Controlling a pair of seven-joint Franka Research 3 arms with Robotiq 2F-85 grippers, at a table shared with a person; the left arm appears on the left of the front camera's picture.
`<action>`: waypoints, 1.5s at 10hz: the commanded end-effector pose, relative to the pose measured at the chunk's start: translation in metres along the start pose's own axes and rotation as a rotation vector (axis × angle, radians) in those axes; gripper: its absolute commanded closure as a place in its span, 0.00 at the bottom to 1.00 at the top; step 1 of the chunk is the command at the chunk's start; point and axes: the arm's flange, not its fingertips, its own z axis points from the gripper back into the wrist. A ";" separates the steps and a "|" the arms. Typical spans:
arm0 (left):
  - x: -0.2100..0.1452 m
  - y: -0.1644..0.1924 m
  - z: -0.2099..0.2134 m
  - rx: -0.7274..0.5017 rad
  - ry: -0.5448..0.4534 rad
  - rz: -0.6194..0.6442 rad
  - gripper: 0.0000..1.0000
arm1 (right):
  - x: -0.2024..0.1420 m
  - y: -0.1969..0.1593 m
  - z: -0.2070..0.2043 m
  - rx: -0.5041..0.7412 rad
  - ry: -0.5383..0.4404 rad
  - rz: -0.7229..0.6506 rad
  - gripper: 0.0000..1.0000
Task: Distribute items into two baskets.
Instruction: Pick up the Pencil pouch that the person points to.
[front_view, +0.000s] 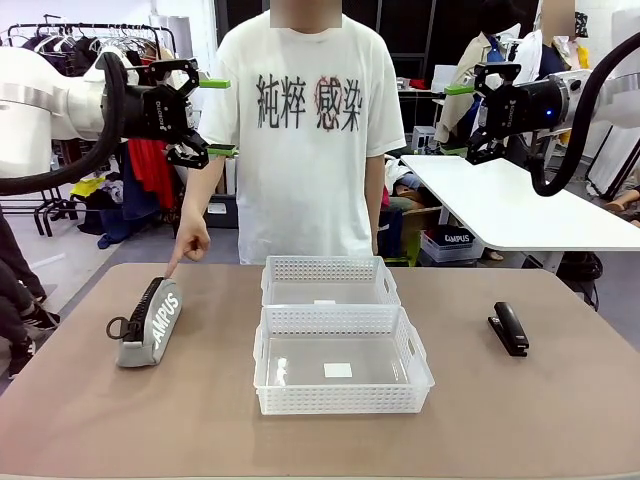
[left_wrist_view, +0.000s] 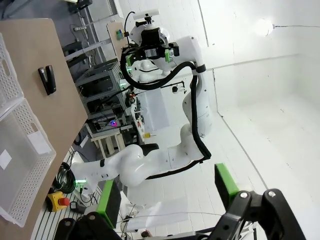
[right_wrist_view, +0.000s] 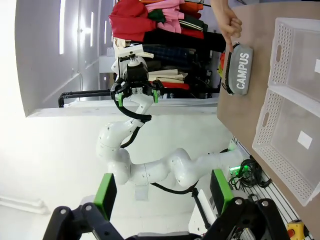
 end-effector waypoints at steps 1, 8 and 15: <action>-0.001 -0.001 0.000 0.002 0.008 -0.002 0.00 | -0.001 0.003 0.001 -0.013 0.011 0.006 0.00; -0.005 -0.003 -0.004 0.144 0.062 0.028 0.00 | -0.001 0.003 0.001 -0.013 0.011 0.006 0.00; -0.009 0.019 0.024 1.054 0.262 -0.061 0.00 | -0.001 0.003 0.001 -0.013 0.011 0.006 0.00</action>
